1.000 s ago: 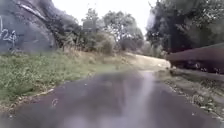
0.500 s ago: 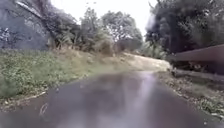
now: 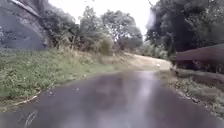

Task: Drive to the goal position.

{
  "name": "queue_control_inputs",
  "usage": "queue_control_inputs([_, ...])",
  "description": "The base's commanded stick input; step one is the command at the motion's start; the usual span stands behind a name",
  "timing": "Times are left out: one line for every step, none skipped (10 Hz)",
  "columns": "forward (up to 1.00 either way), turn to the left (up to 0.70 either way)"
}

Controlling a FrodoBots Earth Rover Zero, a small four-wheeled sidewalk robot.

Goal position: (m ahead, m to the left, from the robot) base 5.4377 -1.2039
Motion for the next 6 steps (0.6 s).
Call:
queue_control_inputs([0.45, -0.27])
queue_control_inputs([0.45, -0.24])
queue_control_inputs([0.45, -0.15])
queue_control_inputs([0.45, 0.01])
queue_control_inputs([0.45, 0.02])
queue_control_inputs([0.45, 0.02])
